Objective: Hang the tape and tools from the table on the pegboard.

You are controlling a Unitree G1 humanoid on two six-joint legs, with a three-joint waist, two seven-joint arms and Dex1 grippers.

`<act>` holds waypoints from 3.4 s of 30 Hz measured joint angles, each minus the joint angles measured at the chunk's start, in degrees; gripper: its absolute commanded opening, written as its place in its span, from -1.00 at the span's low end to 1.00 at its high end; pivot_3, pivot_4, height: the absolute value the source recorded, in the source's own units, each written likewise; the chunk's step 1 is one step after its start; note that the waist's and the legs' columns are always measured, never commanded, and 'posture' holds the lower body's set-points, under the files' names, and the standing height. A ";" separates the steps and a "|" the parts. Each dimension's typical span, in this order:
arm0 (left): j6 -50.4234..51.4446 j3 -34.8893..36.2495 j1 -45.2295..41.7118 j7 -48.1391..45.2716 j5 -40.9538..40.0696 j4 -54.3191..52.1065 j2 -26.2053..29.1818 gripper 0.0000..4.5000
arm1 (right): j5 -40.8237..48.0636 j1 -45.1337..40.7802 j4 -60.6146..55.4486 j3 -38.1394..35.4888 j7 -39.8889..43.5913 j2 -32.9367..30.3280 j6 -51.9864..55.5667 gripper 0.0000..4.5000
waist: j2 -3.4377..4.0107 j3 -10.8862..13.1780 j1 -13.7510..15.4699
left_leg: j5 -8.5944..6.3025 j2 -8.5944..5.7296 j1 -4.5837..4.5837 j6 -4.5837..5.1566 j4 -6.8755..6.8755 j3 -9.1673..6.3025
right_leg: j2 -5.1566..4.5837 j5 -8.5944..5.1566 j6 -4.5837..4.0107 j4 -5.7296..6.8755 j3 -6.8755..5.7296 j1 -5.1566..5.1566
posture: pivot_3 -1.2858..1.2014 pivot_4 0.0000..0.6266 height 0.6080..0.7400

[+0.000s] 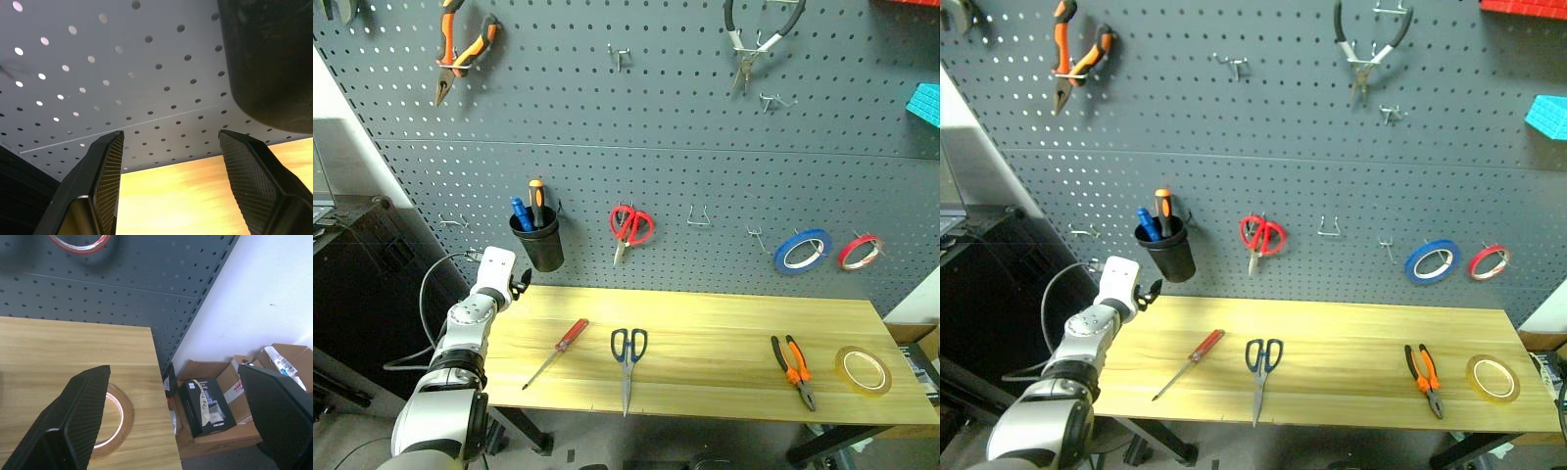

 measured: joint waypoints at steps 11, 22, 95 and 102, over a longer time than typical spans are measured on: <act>-1.10 -1.54 0.01 -0.70 1.52 -0.01 0.00 0.45 | 0.00 0.21 0.00 0.00 -0.03 0.01 -0.01 1.00 | 0.01 -0.01 -0.02 | 0.00 -0.01 0.00 0.00 0.00 0.00 | 0.00 0.00 0.00 -0.01 0.00 0.01 | 0.02 -1.00 1.00; -1.44 -3.56 4.25 -5.33 1.86 -3.31 -0.02 0.45 | -0.45 3.92 -1.67 0.05 -0.03 1.33 -0.01 1.00 | 0.04 -0.03 -0.04 | 0.00 0.02 -0.01 0.00 -0.01 -0.03 | -0.01 -0.01 0.01 -0.01 -0.02 0.01 | 0.00 -0.99 1.00; 30.17 -29.24 10.12 -45.17 -9.66 -77.49 -4.18 0.47 | -8.40 -44.09 37.15 27.30 2.66 0.10 22.77 0.61 | -0.07 14.57 -2.16 | 0.03 -0.17 -0.95 0.04 0.04 -0.83 | -0.88 -0.12 0.10 -0.68 -0.67 -0.17 | 0.05 -0.02 1.00; 31.08 -29.31 9.62 -45.81 -9.91 -77.49 -4.14 0.47 | -8.18 -44.37 37.88 26.55 2.87 0.06 23.18 -0.39 | -0.10 14.61 -1.73 | 0.03 -0.16 -0.95 0.03 0.03 -0.85 | -0.88 -0.12 0.10 -0.70 -0.71 -0.16 | 0.04 -0.07 1.00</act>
